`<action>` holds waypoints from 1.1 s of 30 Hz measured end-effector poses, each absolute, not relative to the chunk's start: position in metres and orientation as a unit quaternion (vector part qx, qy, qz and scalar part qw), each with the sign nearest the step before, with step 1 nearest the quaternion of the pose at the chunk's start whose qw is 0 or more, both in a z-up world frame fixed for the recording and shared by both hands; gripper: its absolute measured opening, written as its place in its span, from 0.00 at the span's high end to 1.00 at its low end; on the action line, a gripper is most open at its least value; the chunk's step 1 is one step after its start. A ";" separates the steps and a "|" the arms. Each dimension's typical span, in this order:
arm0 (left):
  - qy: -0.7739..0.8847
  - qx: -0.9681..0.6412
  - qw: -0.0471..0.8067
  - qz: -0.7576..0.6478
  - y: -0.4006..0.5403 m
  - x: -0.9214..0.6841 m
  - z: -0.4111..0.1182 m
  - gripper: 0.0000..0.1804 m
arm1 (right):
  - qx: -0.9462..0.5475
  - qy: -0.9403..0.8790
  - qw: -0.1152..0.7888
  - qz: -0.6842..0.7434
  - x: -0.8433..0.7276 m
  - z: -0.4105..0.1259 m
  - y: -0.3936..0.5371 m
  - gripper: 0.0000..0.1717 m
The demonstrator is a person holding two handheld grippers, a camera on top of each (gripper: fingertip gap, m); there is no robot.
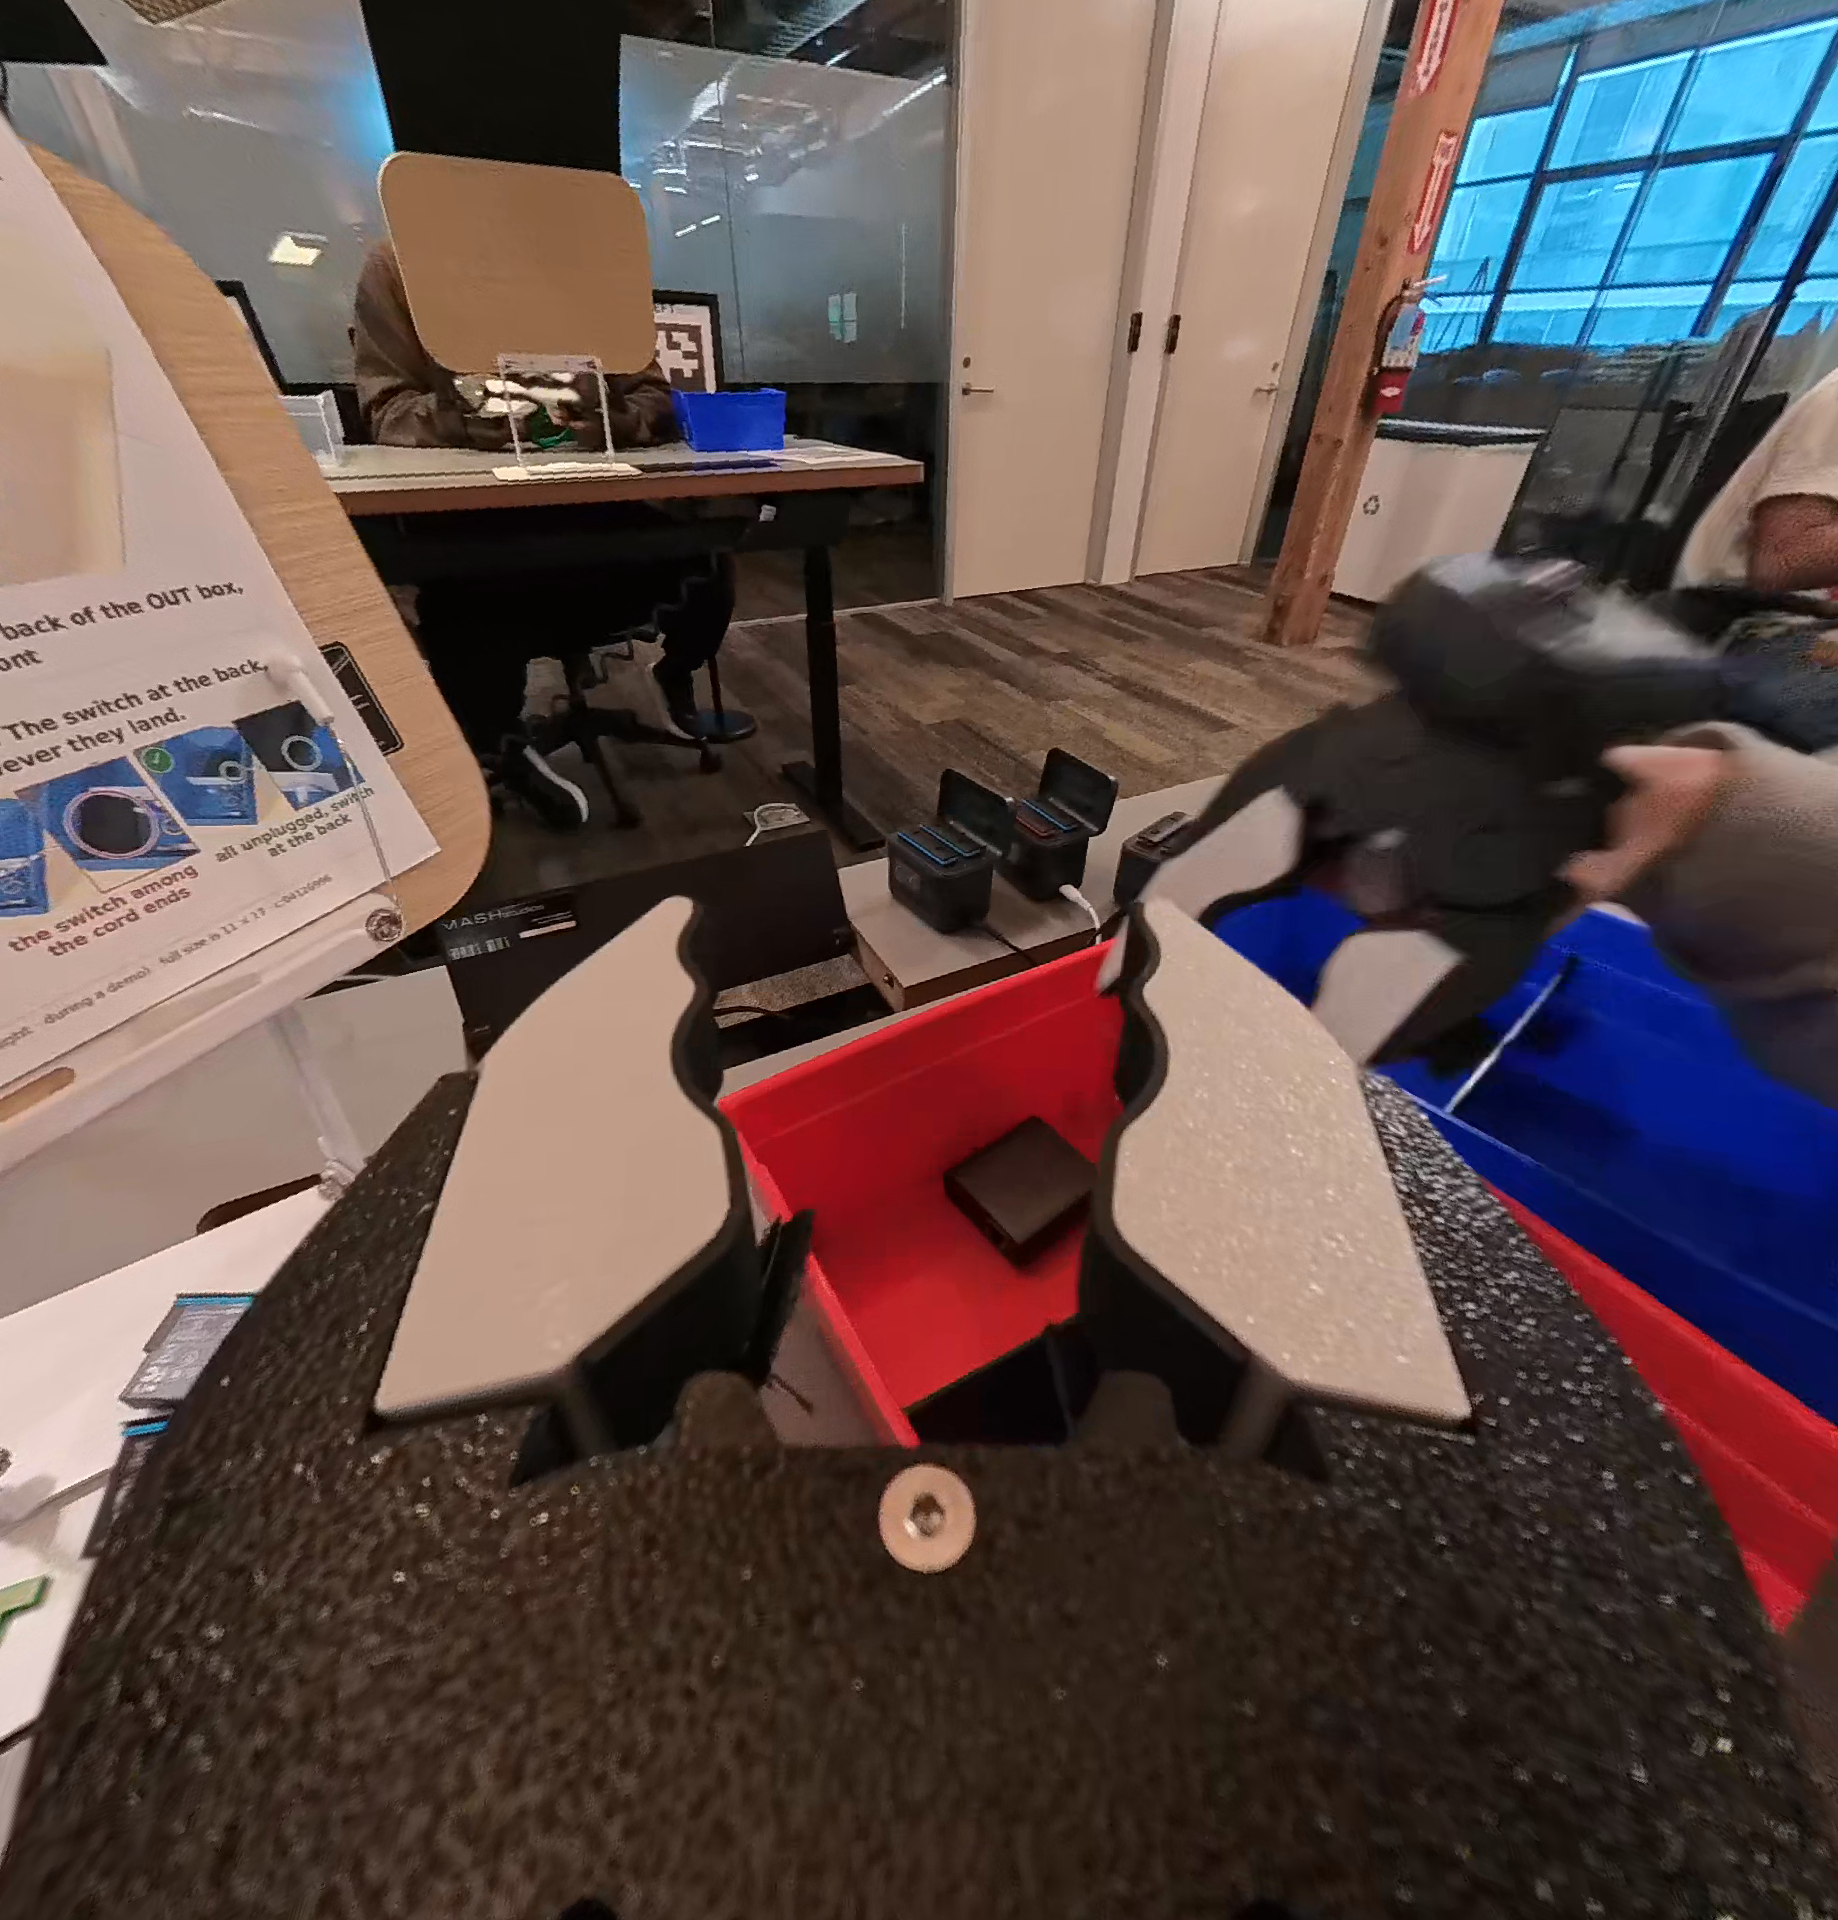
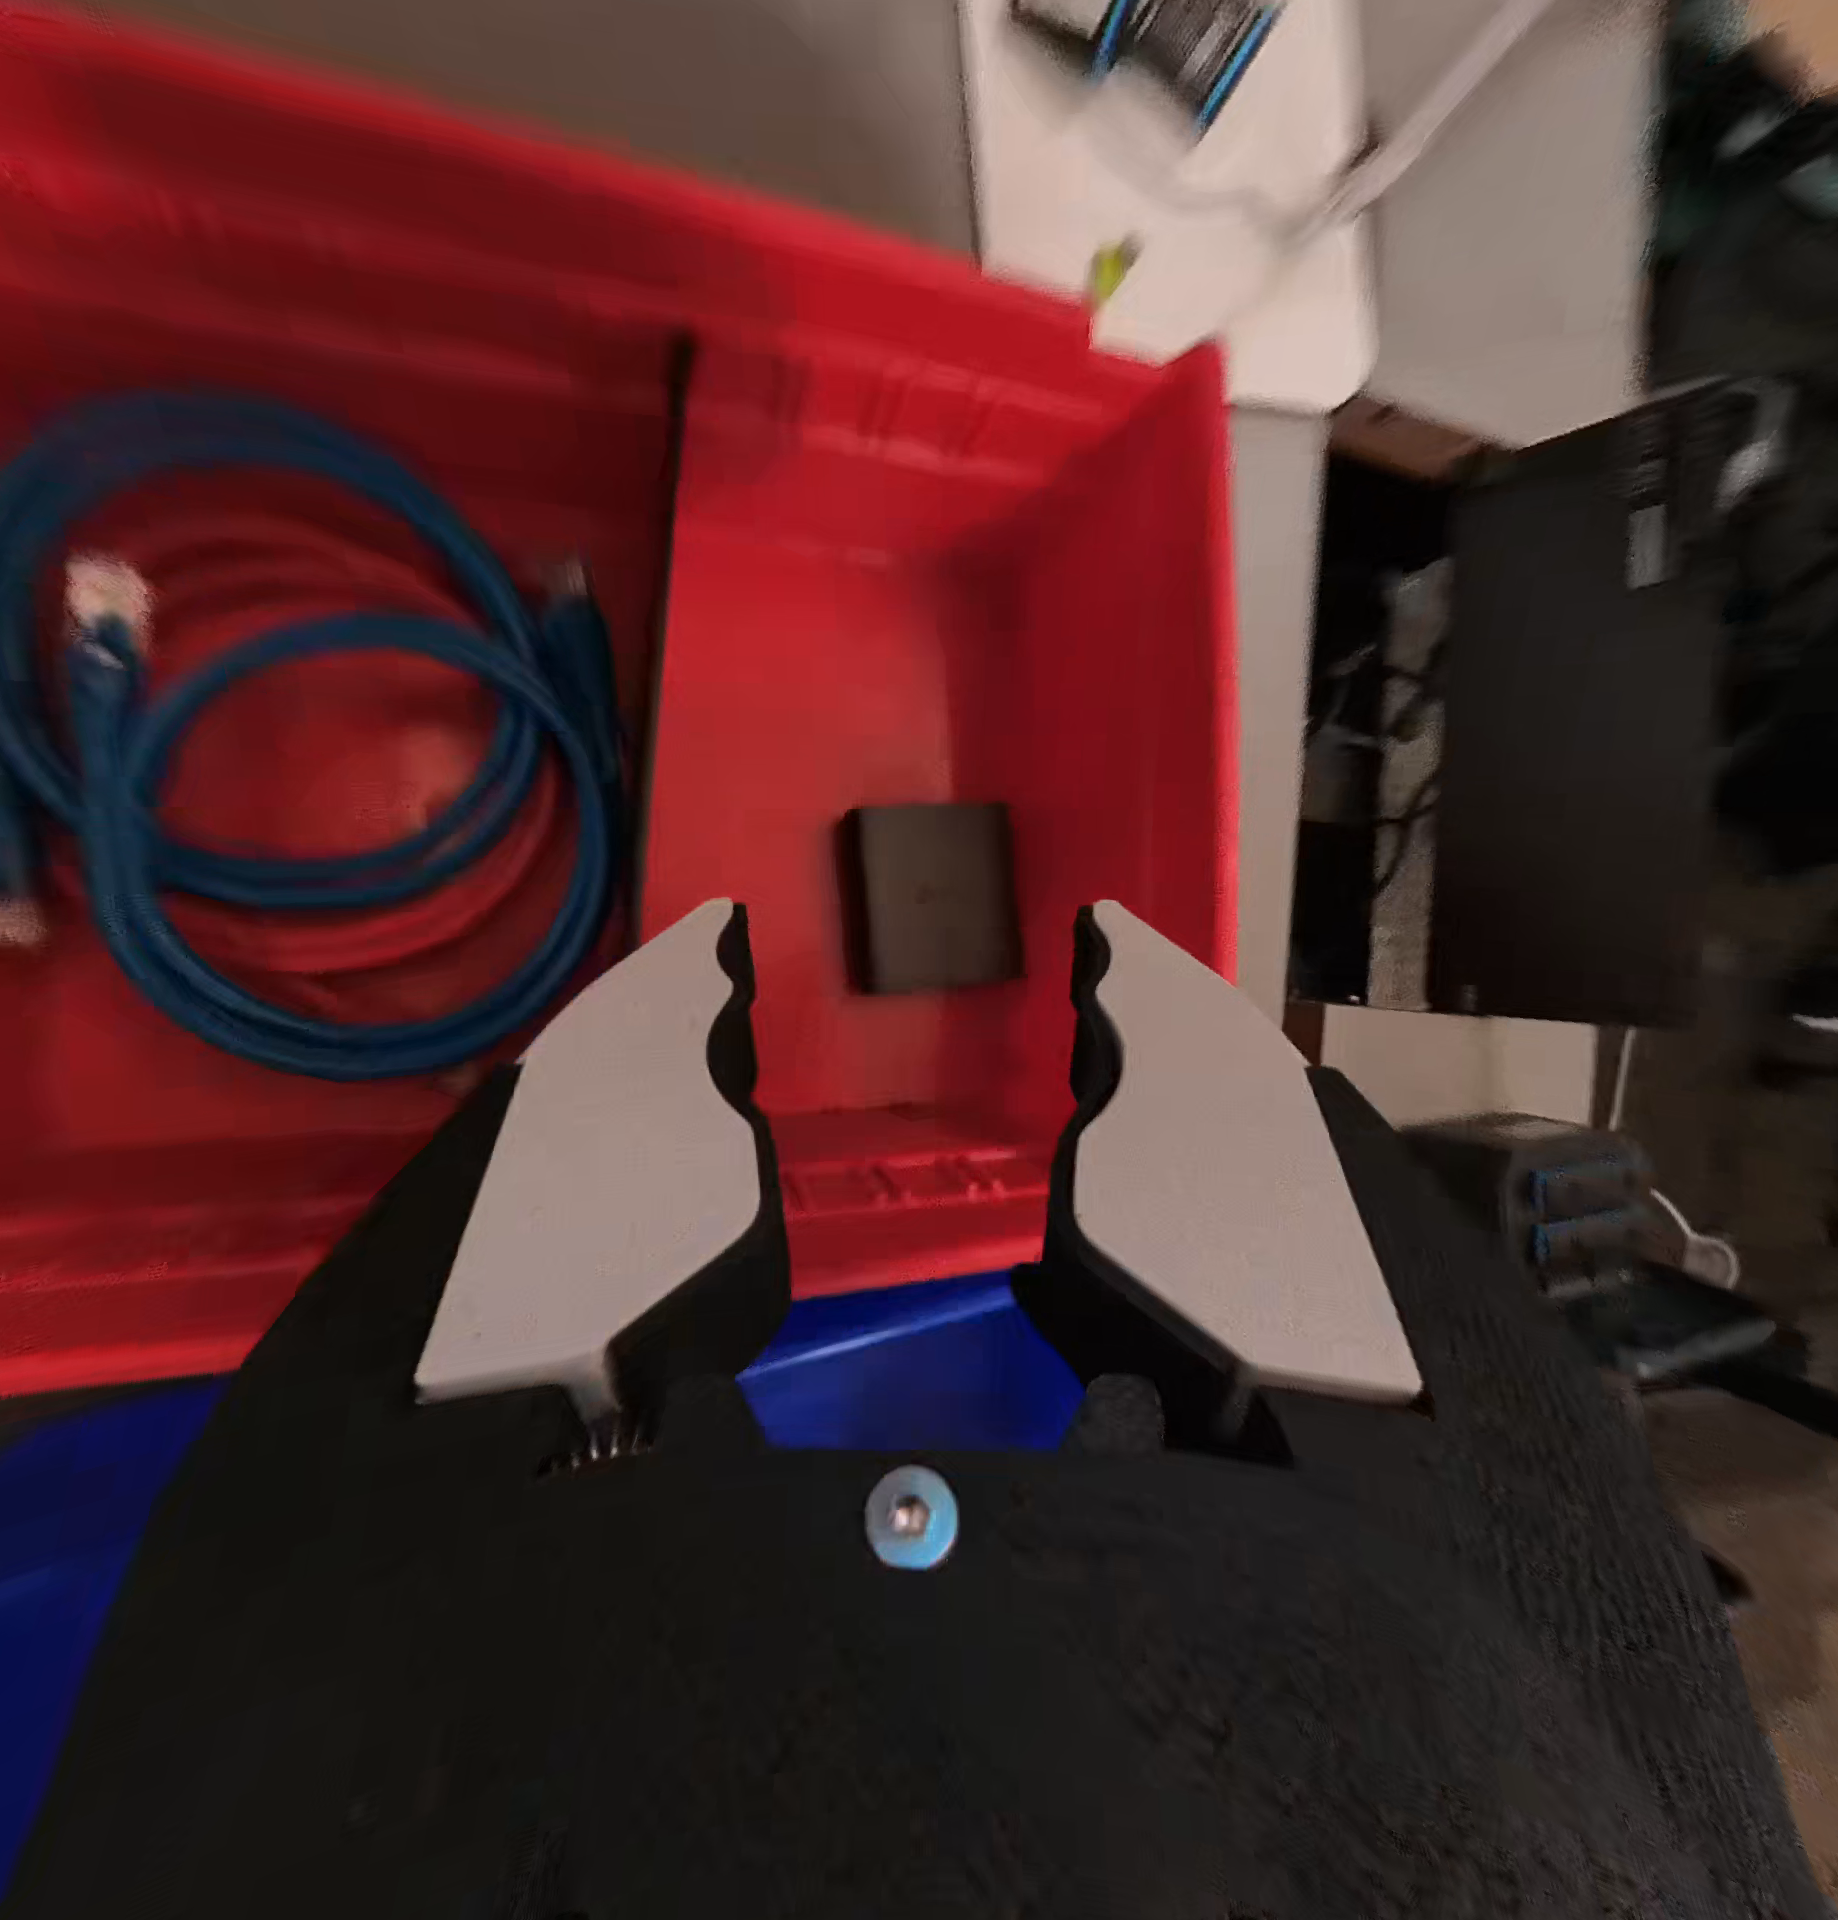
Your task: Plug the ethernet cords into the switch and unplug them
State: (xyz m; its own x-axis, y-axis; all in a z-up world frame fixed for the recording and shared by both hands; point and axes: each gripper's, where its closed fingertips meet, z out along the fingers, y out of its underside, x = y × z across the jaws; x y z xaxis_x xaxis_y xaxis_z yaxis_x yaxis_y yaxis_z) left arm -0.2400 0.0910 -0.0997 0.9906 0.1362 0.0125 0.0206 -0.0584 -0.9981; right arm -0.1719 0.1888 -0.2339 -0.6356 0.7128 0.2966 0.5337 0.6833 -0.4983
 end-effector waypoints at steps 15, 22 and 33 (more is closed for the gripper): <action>-0.034 -0.707 0.706 0.012 0.068 -0.246 -0.089 0.64 | -0.330 -0.939 0.084 -0.038 -0.204 -0.336 0.197 0.53; -0.031 -0.687 0.725 0.012 0.060 -0.246 -0.079 0.67 | -0.581 -0.806 0.109 0.021 -0.212 -0.322 0.205 0.60; -0.001 -0.672 0.741 -0.011 0.065 -0.227 -0.072 0.69 | -0.772 -0.629 0.059 -0.074 -0.193 -0.344 0.223 0.44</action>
